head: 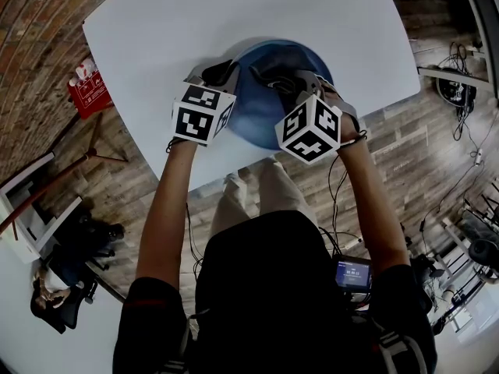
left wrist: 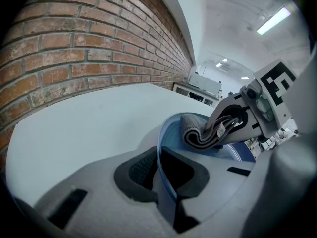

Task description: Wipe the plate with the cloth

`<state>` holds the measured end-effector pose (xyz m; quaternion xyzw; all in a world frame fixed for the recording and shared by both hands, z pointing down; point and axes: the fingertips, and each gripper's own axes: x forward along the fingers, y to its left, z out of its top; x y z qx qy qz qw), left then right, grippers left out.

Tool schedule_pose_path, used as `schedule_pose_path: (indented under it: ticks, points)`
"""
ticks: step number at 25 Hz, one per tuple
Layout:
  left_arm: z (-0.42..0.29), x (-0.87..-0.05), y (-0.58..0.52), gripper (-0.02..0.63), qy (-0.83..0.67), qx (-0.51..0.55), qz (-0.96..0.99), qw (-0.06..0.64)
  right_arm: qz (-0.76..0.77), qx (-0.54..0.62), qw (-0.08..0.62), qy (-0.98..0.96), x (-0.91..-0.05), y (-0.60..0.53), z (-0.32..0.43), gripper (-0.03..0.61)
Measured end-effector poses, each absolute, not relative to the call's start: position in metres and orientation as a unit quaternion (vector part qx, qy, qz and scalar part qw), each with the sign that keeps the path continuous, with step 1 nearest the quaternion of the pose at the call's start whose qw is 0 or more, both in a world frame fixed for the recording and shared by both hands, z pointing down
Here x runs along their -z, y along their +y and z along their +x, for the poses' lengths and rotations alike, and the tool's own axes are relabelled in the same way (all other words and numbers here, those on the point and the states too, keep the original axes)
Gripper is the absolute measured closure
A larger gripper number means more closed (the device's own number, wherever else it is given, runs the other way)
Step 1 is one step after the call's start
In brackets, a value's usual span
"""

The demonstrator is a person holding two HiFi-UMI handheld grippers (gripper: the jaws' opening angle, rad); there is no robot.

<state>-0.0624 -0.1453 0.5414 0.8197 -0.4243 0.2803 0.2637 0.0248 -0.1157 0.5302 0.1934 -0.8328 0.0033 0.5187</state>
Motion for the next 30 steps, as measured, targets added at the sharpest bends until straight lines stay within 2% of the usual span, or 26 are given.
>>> schedule_pose_path:
  ticks: [30]
  points:
    - [-0.059,-0.541,-0.146,0.571,-0.432,-0.277,0.817,0.263,0.189,-0.019,0.555,-0.810,-0.534,-0.091,0.067,0.528]
